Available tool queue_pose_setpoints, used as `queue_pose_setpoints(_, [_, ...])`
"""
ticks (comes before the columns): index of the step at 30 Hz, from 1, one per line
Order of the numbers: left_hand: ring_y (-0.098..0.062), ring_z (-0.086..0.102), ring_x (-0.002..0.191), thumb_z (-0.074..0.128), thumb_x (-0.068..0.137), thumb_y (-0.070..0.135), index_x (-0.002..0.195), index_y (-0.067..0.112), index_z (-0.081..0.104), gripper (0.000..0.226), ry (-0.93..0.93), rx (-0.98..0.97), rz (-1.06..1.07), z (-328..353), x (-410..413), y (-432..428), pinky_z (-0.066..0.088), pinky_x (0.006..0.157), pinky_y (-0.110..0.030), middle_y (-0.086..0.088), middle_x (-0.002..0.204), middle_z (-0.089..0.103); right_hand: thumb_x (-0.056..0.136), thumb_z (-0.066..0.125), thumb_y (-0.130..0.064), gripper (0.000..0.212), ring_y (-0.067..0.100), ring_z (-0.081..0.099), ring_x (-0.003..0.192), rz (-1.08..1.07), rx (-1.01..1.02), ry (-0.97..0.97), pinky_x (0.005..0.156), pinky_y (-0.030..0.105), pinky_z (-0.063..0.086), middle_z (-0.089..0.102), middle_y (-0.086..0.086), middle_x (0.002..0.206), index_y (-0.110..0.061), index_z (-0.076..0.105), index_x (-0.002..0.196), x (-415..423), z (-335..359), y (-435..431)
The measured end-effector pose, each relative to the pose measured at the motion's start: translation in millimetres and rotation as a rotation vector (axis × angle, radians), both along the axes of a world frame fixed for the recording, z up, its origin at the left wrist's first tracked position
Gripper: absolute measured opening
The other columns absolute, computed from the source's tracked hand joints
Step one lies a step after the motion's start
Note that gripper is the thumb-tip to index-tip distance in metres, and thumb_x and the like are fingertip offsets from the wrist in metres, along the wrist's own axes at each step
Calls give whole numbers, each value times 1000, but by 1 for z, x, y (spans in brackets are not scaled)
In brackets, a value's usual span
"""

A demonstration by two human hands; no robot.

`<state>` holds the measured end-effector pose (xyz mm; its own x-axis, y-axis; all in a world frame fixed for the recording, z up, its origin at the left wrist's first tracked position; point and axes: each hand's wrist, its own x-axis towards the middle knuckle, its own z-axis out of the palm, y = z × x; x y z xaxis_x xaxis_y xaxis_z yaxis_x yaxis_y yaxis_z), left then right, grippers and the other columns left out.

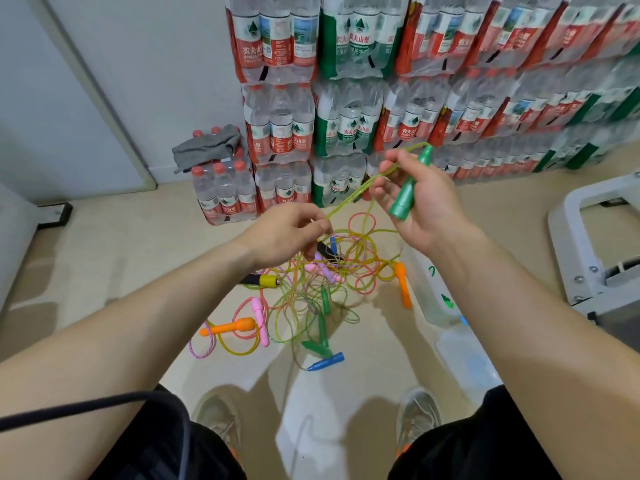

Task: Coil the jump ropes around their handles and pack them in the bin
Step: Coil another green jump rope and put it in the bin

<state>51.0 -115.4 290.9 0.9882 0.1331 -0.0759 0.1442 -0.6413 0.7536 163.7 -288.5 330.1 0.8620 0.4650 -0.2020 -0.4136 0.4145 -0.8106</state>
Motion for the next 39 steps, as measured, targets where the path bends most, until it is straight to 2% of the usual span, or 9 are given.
queue_pose_setpoints(4, [-3,69,74,44,106,27,99,15,71,30,-122,218,54,3,1,0,54,81,-30,8,86,75,104,52,-18,14,15,61,61,-20,-20,-17,57,25,54,65,2,73,-10,62,99,1,-3,-1])
queue_pose_setpoints(10, [-20,63,75,45,105,32,97,17,71,31,-246,346,199,9,-2,5,48,70,-34,-1,76,70,105,52,-21,21,24,71,77,-68,-33,6,70,33,61,72,13,105,-10,57,121,8,-4,-1])
queue_pose_setpoints(13, [-22,71,69,40,107,26,90,10,62,32,-200,-64,254,17,-2,4,53,65,-33,-3,77,73,104,54,-21,27,26,73,86,-25,-262,-26,74,36,62,71,17,116,-6,56,126,7,-12,2])
queue_pose_setpoints(16, [-23,71,62,35,110,24,91,10,57,32,-158,-499,298,28,-1,-1,56,57,-30,-7,78,74,101,56,-21,24,23,71,89,295,-576,-194,72,35,60,75,9,111,-10,66,118,-5,-26,6])
queue_pose_setpoints(20, [-17,72,60,37,109,27,94,13,55,27,-204,-756,436,36,2,5,56,54,-25,-3,76,75,100,54,-14,17,19,65,81,708,-659,-320,63,26,49,76,3,97,-12,71,102,-29,-36,14])
queue_pose_setpoints(24, [-19,74,69,40,108,36,101,11,60,33,-187,-898,583,31,5,21,59,59,-26,-7,88,77,101,55,-8,12,17,62,62,617,-667,-445,56,22,50,71,6,78,-4,65,97,-34,-38,18])
queue_pose_setpoints(31, [-31,69,103,34,89,74,106,17,62,65,323,-716,25,18,-9,2,44,100,-44,-10,106,72,103,51,-10,13,18,61,54,379,-302,-199,52,25,54,66,6,72,-5,62,97,-30,-22,20])
queue_pose_setpoints(36, [-14,67,78,56,102,31,96,10,58,22,423,-570,-218,3,-13,-5,43,67,-22,-18,101,75,103,52,-10,11,16,59,51,171,-208,-66,50,25,52,66,4,68,-4,60,99,-17,-16,15])
queue_pose_setpoints(39, [-17,66,88,54,103,15,87,12,62,18,502,-397,-241,-9,-15,1,40,66,-23,-10,90,75,100,55,-10,7,16,59,51,48,-222,-8,51,26,52,65,4,68,-6,61,98,-4,-18,6])
